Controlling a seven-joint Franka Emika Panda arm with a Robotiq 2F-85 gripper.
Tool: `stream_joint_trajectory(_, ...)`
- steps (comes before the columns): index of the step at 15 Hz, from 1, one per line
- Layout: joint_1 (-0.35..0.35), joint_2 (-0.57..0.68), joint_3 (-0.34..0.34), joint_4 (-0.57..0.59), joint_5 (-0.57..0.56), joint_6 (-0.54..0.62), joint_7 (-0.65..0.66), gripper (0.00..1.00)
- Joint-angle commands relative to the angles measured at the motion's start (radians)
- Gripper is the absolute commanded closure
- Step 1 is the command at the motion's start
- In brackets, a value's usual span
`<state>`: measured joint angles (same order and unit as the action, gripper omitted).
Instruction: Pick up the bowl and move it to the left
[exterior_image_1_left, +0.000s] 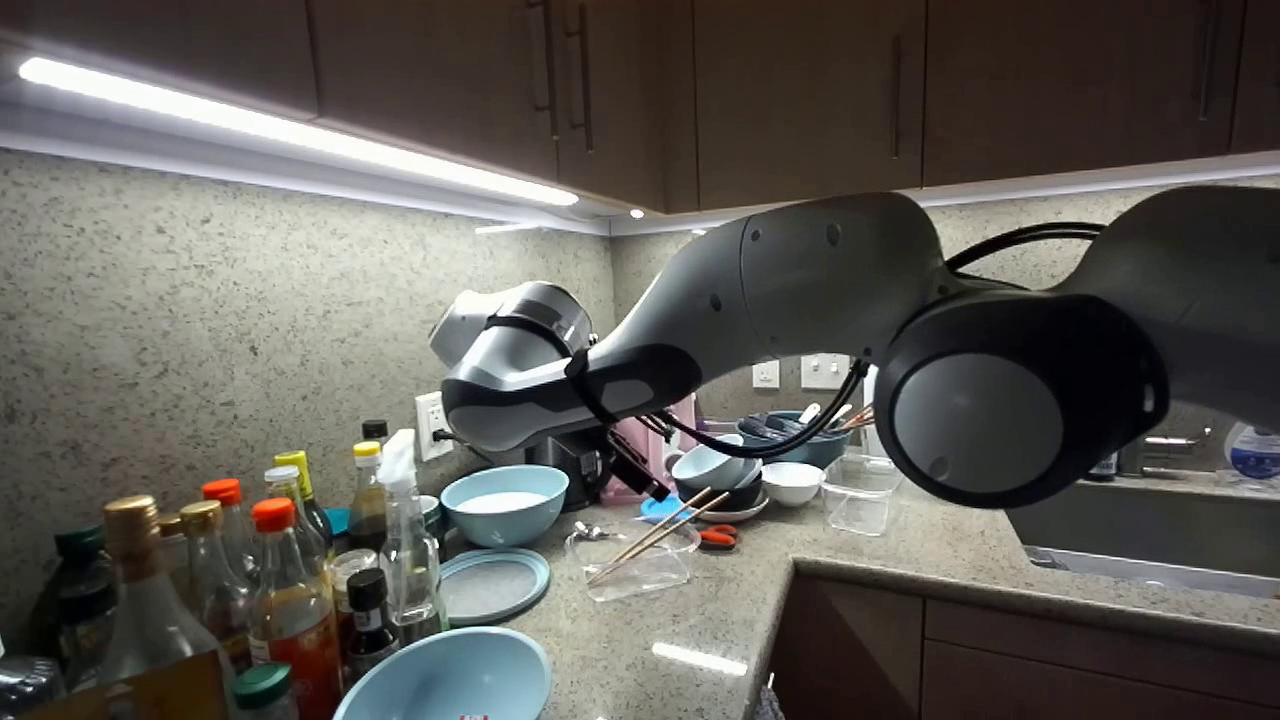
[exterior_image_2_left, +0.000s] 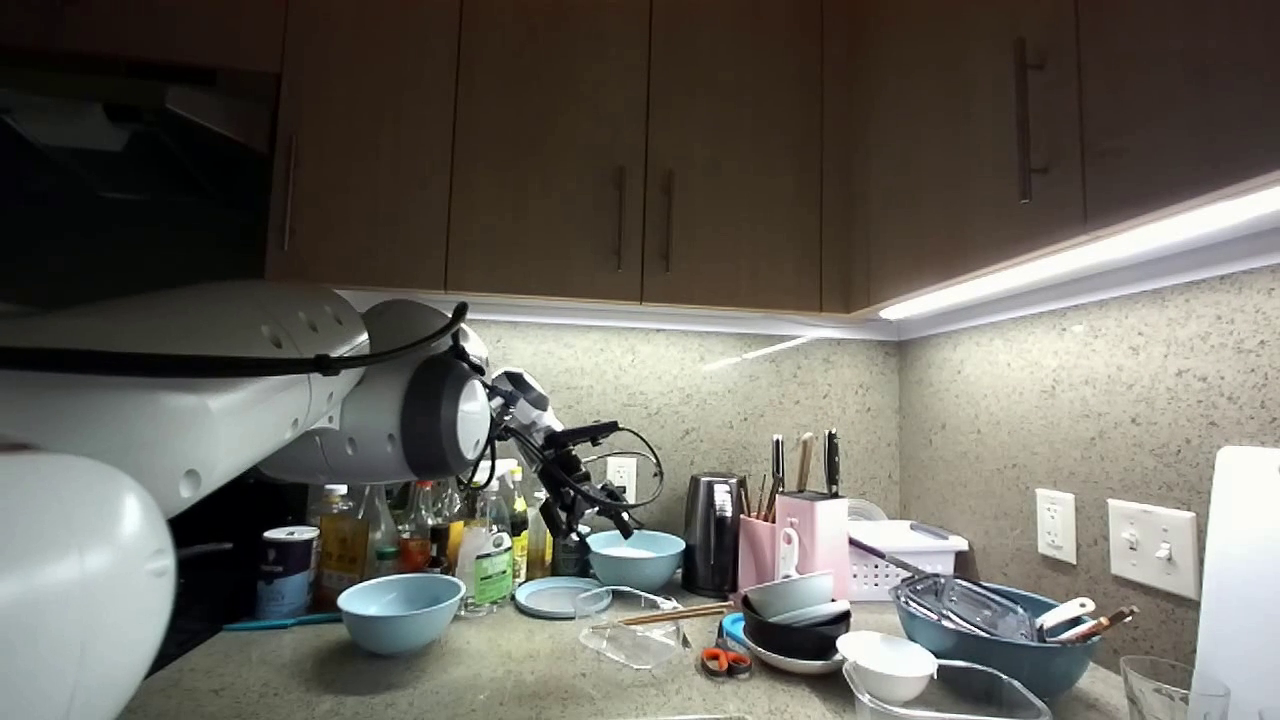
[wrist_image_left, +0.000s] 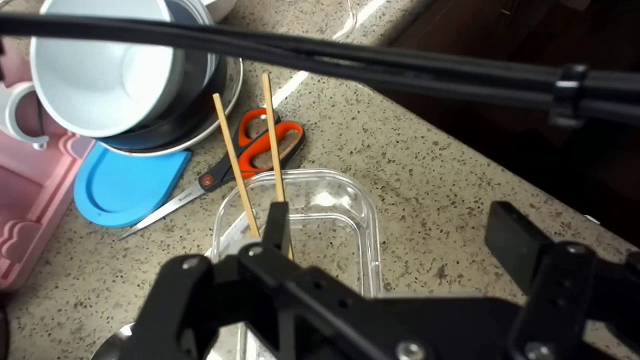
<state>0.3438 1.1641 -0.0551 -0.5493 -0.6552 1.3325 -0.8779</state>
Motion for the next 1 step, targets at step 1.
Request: stream_joint_trajectory(1, 0.0, 0.0, -0.001, 0.0, 0.0, 0.0, 0.002, 0.0)
